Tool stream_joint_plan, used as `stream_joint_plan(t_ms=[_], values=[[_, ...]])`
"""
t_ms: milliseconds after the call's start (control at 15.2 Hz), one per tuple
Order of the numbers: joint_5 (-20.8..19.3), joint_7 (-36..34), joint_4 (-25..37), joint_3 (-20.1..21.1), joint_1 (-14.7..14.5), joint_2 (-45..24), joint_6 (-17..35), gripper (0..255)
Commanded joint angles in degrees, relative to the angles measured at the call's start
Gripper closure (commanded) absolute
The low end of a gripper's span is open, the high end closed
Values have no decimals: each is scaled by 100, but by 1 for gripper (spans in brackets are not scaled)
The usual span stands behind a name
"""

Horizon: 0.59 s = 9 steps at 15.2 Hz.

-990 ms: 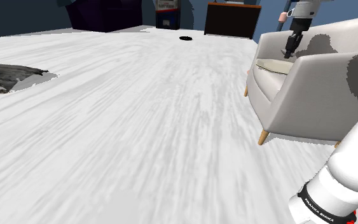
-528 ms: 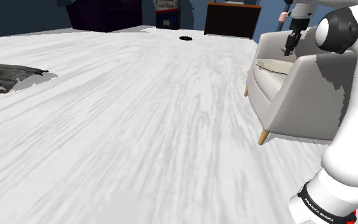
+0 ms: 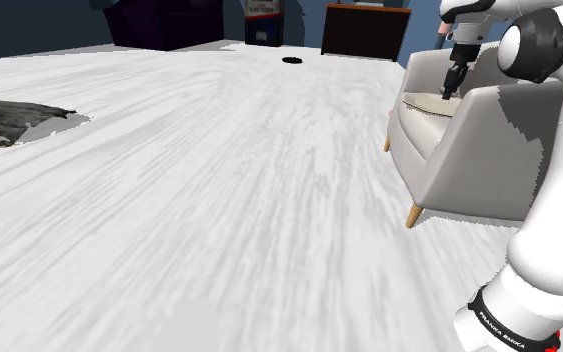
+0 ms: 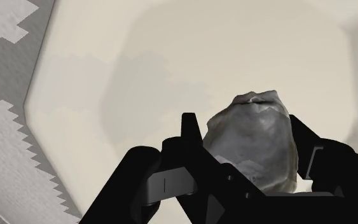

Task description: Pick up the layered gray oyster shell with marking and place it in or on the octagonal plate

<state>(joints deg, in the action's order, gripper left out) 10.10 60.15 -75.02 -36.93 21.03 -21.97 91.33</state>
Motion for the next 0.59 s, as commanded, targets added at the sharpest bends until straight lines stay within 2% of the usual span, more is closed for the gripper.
stream_joint_plan(t_ms=[0, 198, 528], values=[[-12, -8, -181, 3, -36, 23, 163, 255], [-27, -13, -419, 6, -79, 55, 370, 255], [-26, -13, -416, 6, -78, 53, 369, 255]])
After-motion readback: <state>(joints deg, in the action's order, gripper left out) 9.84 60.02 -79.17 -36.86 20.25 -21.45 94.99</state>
